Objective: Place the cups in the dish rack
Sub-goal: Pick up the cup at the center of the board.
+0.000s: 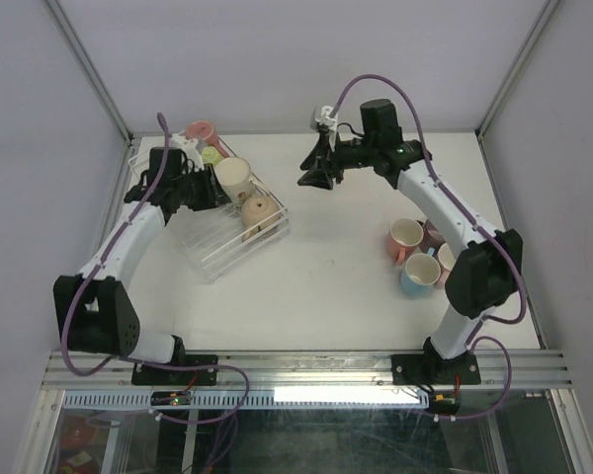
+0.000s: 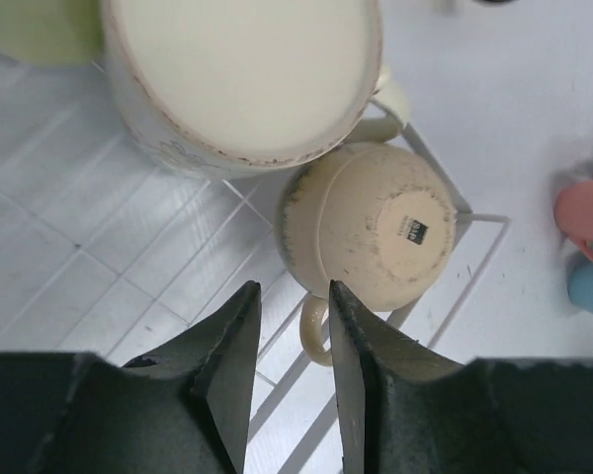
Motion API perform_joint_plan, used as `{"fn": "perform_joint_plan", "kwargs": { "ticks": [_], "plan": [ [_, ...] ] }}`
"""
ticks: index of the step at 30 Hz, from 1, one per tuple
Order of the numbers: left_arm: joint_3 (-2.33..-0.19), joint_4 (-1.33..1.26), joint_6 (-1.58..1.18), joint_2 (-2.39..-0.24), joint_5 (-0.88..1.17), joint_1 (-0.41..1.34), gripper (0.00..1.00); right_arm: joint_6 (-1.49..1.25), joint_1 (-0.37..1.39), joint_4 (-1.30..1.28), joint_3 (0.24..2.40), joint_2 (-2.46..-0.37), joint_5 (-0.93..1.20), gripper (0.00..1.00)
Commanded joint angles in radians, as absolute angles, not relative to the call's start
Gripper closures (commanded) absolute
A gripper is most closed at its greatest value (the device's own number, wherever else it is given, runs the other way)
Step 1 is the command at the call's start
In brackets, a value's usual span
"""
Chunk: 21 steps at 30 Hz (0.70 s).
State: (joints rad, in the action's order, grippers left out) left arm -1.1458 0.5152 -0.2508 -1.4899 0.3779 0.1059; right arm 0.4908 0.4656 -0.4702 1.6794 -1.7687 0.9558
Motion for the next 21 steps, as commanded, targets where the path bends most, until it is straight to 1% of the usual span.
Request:
{"fn": "perform_joint_plan", "kwargs": {
  "ticks": [1,2,3,4,6,8,9,12,17,21],
  "plan": [
    [-1.173,0.407,-0.220,-1.296,0.182,0.109,0.64,0.552,0.411,-0.406,1.585,-1.579,1.003,0.40],
    [-1.166,0.371,-0.220,-1.266,0.151,0.109,0.59,0.622,0.404,-0.412,1.545,-1.556,1.002,0.30],
    [-1.155,0.324,-0.223,-1.238,0.135,0.109,0.53,0.672,0.397,-0.425,1.506,-1.531,0.996,0.22],
    [-1.141,0.274,-0.232,-1.209,0.117,0.109,0.45,0.693,0.388,-0.430,1.470,-1.504,0.983,0.17],
    [-1.111,0.170,-0.254,-1.165,0.104,0.108,0.26,0.679,0.359,-0.424,1.419,-1.464,0.966,0.12],
    [-1.086,0.067,-0.281,-1.136,0.115,0.107,0.06,0.649,0.313,-0.435,1.393,-1.433,0.968,0.12],
    [-1.081,0.038,-0.301,-1.129,0.126,0.106,0.02,0.637,0.288,-0.442,1.381,-1.416,0.969,0.12],
    [-1.085,-0.002,-0.367,-1.135,0.165,0.104,0.01,0.620,0.202,-0.473,1.339,-1.366,0.963,0.13],
    [-1.092,-0.070,-0.470,-1.164,0.268,0.101,0.01,0.654,0.067,-0.577,1.281,-1.295,0.892,0.14],
    [-1.052,-0.156,-0.558,-1.167,0.306,0.101,0.01,0.753,-0.030,-0.760,1.283,-1.278,0.812,0.14]
  ]
}}
